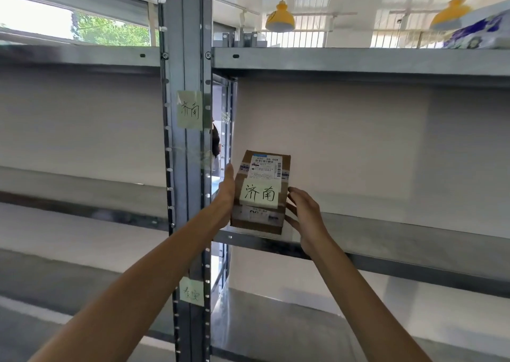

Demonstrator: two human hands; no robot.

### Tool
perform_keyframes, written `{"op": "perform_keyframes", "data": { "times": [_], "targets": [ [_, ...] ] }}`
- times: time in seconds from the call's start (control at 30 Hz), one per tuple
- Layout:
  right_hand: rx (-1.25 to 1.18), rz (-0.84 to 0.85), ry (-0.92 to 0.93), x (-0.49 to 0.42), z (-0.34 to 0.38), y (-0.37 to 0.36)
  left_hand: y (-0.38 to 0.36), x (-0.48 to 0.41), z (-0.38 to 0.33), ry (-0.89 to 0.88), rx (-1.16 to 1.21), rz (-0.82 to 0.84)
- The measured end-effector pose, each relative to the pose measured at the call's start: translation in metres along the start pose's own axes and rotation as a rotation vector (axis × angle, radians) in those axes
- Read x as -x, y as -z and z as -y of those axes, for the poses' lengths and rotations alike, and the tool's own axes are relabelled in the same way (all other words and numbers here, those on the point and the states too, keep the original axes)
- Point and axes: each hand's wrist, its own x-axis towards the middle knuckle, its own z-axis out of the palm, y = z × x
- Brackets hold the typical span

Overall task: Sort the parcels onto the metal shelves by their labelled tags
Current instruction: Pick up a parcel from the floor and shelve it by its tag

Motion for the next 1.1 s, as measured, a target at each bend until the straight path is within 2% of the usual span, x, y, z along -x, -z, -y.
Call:
{"op": "perform_keyframes", "data": {
  "times": [0.23,0.53,0.97,1.1],
  "targets": [
    [0.025,0.017,-0.054,-0.017,0.006,0.004,-0.010,-0.013,-0.004,0.001,-0.047,0.087],
    [-0.014,0.062,-0.119,-0.027,-0.005,0.007,-0.012,-0.037,0.011,0.032,-0.030,0.079],
    [0.009,0.071,-0.152,-0.034,-0.016,-0.006,-0.004,-0.049,0.027,0.133,-0.001,-0.171],
    [0.041,0.079,-0.158,-0.035,-0.015,-0.006,-0.007,-0.043,0.032,-0.027,-0.223,-0.253]
  ]
}}
